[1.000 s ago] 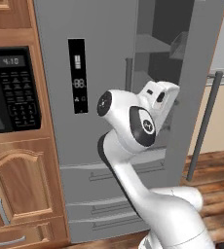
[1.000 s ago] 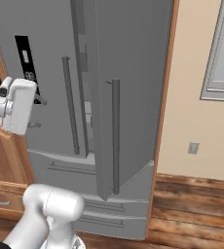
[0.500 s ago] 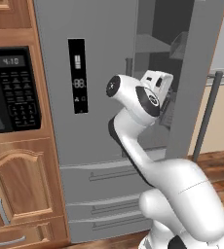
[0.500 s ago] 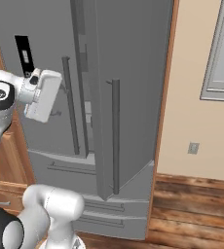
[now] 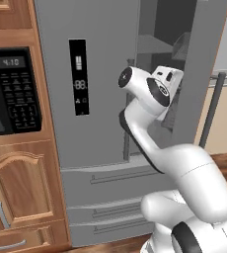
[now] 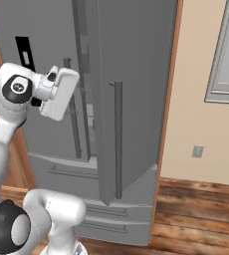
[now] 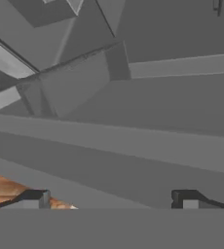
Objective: Retrieve the butter from the fridge and place it on a plate on the dining table. Then retrieve the butter knife by the fridge and place it near the plate.
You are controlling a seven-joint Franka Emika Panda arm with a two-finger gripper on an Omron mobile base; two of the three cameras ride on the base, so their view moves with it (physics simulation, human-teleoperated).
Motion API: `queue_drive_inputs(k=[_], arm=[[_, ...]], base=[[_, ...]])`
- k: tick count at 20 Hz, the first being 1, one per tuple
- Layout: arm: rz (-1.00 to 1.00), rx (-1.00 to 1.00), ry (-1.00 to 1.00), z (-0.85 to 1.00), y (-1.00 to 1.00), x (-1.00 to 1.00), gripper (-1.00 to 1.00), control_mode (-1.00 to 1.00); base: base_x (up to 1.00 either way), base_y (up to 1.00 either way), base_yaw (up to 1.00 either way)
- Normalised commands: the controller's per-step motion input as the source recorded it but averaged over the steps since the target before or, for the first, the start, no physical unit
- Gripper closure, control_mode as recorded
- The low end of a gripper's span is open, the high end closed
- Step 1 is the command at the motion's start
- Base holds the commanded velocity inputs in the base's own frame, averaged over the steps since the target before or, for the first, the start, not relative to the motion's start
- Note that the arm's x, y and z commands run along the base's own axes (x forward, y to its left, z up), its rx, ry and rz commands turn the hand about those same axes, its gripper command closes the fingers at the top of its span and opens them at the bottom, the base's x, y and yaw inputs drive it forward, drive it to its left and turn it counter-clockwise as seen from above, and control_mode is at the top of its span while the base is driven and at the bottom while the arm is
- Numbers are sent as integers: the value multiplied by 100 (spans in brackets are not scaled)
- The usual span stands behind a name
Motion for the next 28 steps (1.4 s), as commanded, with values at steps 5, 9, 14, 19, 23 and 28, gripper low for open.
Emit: queue_drive_inputs(k=[5, 9, 14, 19, 23, 28], arm=[[0, 3, 3, 0, -95, -31, -100, -100], [-2, 1, 7, 0, -83, -36, -100, -100], [-2, 9, 13, 0, -100, -35, -100, -100], [0, 12, 6, 0, -94, -37, -100, -100], [-3, 2, -13, -1, 26, -98, -100, -100], [-19, 32, -17, -10, 95, -16, -100, -100]], base=[[0, 0, 0], [0, 0, 0], [0, 0, 0], [0, 0, 0], [0, 0, 0], [0, 0, 0]])
